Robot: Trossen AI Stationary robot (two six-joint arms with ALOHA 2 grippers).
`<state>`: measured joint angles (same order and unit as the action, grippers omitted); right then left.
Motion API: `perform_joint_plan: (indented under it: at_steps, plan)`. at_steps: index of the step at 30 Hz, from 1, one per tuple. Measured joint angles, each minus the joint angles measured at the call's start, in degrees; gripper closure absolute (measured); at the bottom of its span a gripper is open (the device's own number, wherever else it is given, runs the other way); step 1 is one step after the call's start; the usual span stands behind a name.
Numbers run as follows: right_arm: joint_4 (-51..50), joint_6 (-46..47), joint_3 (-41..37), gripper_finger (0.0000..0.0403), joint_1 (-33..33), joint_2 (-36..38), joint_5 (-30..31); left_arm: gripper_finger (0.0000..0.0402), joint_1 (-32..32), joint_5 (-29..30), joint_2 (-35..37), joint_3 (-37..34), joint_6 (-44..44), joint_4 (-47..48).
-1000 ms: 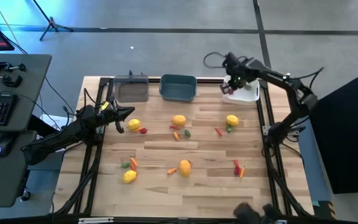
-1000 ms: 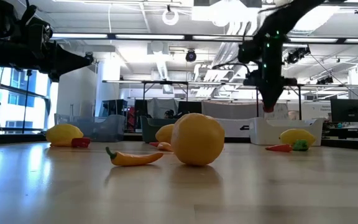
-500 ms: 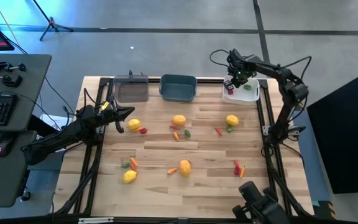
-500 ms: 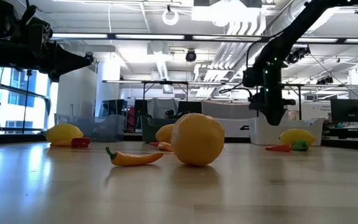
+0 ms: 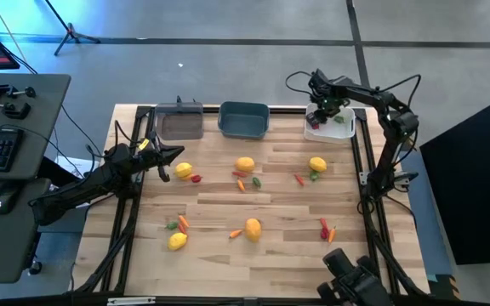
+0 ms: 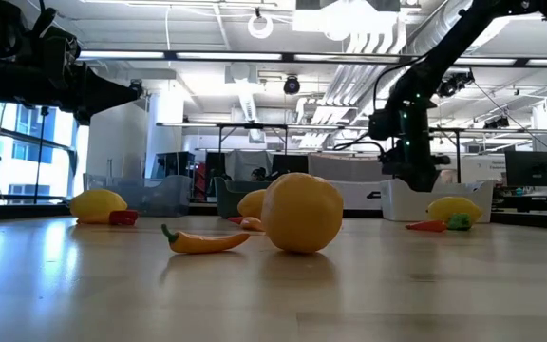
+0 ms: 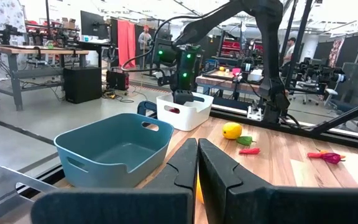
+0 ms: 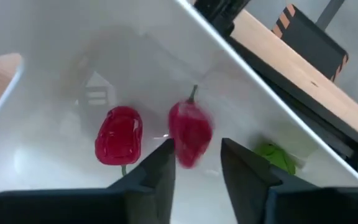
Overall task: Sort produce into baskets
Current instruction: Put the red chili pepper into the white bin, then put the green chili pepper into the white bin
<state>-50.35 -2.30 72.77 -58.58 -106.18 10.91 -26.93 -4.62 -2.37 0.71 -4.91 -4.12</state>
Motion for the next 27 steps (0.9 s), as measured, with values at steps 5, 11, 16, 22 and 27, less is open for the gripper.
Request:
perform_joint_plan:
  at_steps: [5,11,16,22,27]
  plan:
    - [-3.2,-0.8,0.7,0.0253,0.1,0.6,0.4,0.0401,0.0,0.0,0.0,0.0,0.0,-0.2]
    - [-5.1,1.1,1.4,0.0275,0.9,5.2,1.1,0.0401,0.0,0.0,0.0,0.0,0.0,-1.4]
    - [-4.0,1.8,1.4,0.0313,3.2,9.7,1.1,0.0401,0.0,0.1,0.0,0.0,0.0,-1.3]
    - [1.4,1.8,1.4,0.0365,8.0,12.4,1.0,0.0401,0.0,0.1,0.0,0.0,0.0,-1.3]
    - [9.3,0.7,0.0,0.04,12.7,12.4,0.8,0.0401,0.0,0.1,0.0,0.0,0.0,-1.4]
